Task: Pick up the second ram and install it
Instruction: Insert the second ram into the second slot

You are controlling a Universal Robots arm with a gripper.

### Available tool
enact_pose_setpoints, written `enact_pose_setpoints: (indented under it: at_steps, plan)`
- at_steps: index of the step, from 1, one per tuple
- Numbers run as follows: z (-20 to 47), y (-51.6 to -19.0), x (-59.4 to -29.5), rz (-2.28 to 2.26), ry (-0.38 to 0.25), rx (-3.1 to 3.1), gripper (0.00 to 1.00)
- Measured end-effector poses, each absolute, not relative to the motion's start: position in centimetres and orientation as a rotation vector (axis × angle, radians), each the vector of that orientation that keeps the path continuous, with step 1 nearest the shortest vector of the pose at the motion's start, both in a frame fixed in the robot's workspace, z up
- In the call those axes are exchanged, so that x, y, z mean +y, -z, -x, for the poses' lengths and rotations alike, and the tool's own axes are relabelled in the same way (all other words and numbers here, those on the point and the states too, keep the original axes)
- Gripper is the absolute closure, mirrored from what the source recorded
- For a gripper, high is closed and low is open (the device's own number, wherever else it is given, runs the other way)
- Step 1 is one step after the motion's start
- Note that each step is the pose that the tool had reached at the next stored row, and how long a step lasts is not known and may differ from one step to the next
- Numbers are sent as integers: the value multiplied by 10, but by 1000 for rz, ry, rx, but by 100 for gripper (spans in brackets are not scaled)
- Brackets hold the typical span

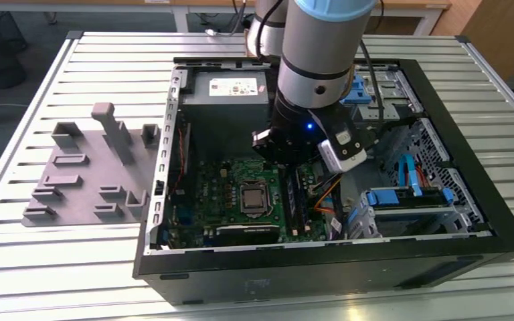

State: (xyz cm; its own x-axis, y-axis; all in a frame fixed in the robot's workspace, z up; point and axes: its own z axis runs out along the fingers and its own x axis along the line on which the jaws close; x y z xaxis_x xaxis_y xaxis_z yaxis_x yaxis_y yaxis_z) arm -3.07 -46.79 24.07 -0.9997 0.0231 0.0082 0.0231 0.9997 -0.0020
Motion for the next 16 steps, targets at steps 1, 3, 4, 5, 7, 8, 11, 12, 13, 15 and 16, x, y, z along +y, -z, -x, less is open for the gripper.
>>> enact_pose_setpoints:
  at_steps: [1,3,4,5,7,8,11,12,13,15,16]
  plan:
    - [31,-240,-468,36,0,-3133,86]
    - [31,-237,-469,36,12,-3133,86]
    - [31,-236,-470,36,17,-3133,86]
    - [31,-234,-471,36,21,-3133,86]
    - [31,-231,-472,36,24,-3133,86]
    - [31,-230,-473,36,23,-3133,86]
    - [31,-227,-475,43,24,-3133,86]
    - [31,-227,-475,46,24,-3133,86]
    - [31,-226,-475,48,24,-3133,86]
    - [31,-226,-475,48,23,-3133,86]
    - [31,-226,-475,48,23,-3133,86]
